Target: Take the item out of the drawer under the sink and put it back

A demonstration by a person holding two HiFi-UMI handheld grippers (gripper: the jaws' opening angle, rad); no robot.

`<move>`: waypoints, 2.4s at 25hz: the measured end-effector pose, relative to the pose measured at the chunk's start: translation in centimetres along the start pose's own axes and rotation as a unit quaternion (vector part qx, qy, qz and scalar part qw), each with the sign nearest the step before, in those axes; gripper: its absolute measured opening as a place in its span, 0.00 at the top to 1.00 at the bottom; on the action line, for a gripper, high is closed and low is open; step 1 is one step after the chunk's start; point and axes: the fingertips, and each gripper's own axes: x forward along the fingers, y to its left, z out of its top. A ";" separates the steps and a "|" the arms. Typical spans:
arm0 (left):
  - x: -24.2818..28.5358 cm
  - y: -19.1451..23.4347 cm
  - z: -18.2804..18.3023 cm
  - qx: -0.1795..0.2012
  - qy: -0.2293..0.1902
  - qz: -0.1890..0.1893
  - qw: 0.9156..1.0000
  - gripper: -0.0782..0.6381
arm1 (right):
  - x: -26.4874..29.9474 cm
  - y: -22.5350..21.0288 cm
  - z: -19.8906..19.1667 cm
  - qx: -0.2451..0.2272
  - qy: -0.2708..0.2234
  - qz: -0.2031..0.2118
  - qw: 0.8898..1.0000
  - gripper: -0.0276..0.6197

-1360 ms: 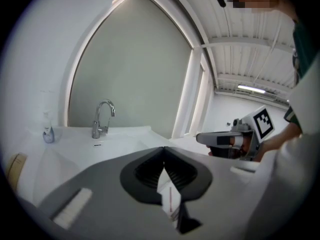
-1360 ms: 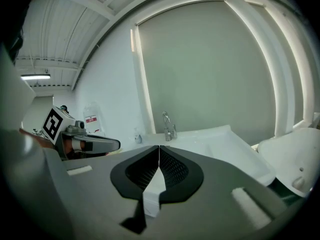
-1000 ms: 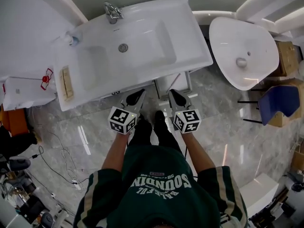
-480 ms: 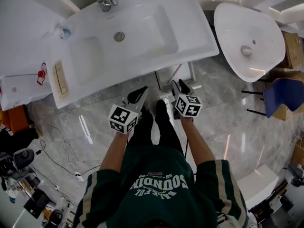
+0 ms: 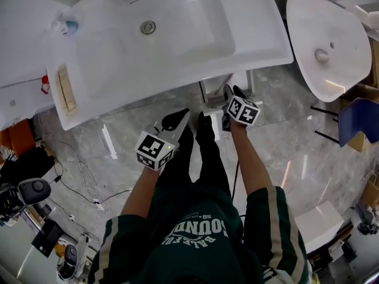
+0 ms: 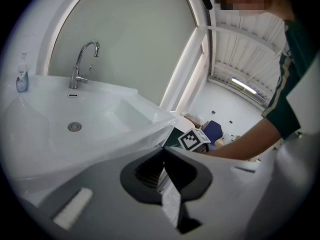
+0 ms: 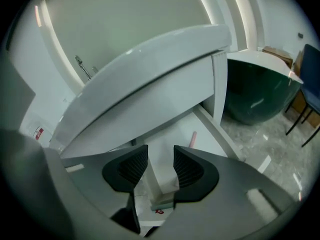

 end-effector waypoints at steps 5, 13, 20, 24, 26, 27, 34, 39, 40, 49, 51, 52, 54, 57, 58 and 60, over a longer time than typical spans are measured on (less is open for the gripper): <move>1.1 0.7 -2.6 -0.012 0.013 0.001 1.000 0.82 | 3.6 -2.1 -0.5 0.017 0.003 -0.011 1.000 0.74; 1.5 1.6 -5.5 -0.031 0.033 0.000 0.999 0.82 | 8.2 -5.6 -0.6 0.044 0.006 -0.066 0.997 0.74; 1.1 2.5 -6.8 -0.068 0.029 0.017 0.997 0.82 | 10.9 -8.5 -1.3 0.117 0.017 -0.101 0.988 0.75; 0.6 2.7 -7.2 -0.065 0.036 0.012 0.997 0.82 | 11.9 -9.0 -1.7 0.144 0.029 -0.117 0.982 0.75; 0.4 3.2 -7.3 -0.069 0.033 0.016 0.997 0.82 | 12.4 -8.9 -2.0 0.154 0.035 -0.116 0.981 0.75; 0.3 3.4 -7.3 -0.071 0.033 0.019 0.997 0.82 | 12.6 -8.8 -2.2 0.158 0.038 -0.115 0.980 0.75; 0.1 3.3 -7.4 -0.071 0.032 0.022 0.997 0.82 | 12.7 -8.7 -3.9 0.202 0.049 -0.115 0.971 0.75; -0.2 3.1 -7.5 -0.074 0.031 0.022 0.997 0.82 | 12.7 -8.5 -5.2 0.219 0.071 -0.118 0.966 0.88; -0.3 3.1 -7.5 -0.074 0.031 0.022 0.997 0.82 | 12.7 -8.5 -5.2 0.219 0.071 -0.119 0.966 0.88; -1.0 3.0 -6.7 -0.069 0.023 0.028 0.997 0.82 | 11.5 -7.5 -3.9 0.229 0.057 -0.101 0.967 0.88; -1.2 2.8 -6.2 -0.067 0.019 0.028 0.997 0.82 | 10.8 -7.2 -3.6 0.230 0.055 -0.097 0.967 0.88; -1.3 2.7 -5.9 -0.065 0.016 0.029 0.997 0.82 | 10.5 -7.0 -3.4 0.231 0.054 -0.093 0.967 0.88; -1.4 2.4 -5.3 -0.063 0.010 0.029 0.998 0.82 | 9.5 -6.7 -3.0 0.235 0.050 -0.088 0.967 0.88; -1.6 1.9 -4.5 -0.059 0.001 0.029 0.998 0.82 | 7.9 -6.6 -2.3 0.241 0.042 -0.084 0.966 0.88; -1.7 1.6 -4.2 -0.058 -0.002 0.029 0.998 0.82 | 7.3 -6.5 -2.3 0.241 0.040 -0.084 0.966 0.88; -2.1 1.1 -3.6 -0.055 -0.007 0.030 0.998 0.82 | 6.0 -6.1 -2.3 0.243 0.034 -0.079 0.966 0.88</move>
